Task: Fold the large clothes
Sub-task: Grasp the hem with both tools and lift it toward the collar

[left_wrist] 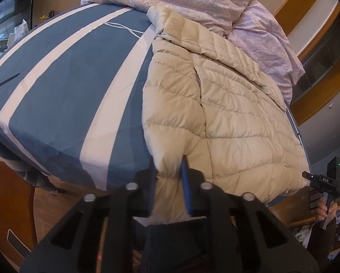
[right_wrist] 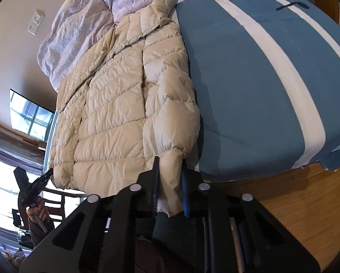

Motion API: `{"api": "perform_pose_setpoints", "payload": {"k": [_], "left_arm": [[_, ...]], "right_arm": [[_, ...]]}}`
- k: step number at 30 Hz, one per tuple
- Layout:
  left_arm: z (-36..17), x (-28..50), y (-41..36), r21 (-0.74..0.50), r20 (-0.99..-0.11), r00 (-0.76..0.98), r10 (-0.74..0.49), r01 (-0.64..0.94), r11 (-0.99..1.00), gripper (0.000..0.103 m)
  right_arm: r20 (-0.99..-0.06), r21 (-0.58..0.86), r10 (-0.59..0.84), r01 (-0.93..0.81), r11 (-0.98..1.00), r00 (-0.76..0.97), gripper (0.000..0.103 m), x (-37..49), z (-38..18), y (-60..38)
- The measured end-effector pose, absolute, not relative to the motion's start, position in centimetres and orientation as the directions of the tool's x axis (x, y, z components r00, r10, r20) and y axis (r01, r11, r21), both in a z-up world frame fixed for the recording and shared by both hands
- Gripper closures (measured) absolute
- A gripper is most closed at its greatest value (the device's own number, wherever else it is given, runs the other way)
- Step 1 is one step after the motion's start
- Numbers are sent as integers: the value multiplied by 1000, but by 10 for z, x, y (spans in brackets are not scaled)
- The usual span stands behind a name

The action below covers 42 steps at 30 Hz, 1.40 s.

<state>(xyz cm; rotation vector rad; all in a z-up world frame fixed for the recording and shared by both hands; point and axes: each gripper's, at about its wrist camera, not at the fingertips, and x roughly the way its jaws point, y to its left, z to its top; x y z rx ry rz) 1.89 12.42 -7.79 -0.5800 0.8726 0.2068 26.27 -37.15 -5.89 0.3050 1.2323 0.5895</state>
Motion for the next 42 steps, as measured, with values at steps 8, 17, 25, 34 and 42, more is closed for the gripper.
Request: {"api": "perform_pose_setpoints", "payload": {"k": [8,17,25,34,42], "left_arm": [[-48,23,120,-315,-754,656,23,-392,865,96],[-6,39,134,-264,-706,699,111,-406,875,97],[25,80,153,-229,-672,720,172,-423,877,97],[43,139,175,-206,-661,721,210,-443,873,97],[47,189,192,-176,-661,708,248,-468,866,97]], "right_arm": [[-764,494,561,-270,826,319,94,270,-27,-367],[-741,430,525,-304,850,420,94,298,10,-346],[-727,363,488,-334,870,483,94,332,36,-317],[-726,282,428,-335,899,538,94,385,43,-278],[-735,254,396,-318,914,551,94,436,31,-255]]}}
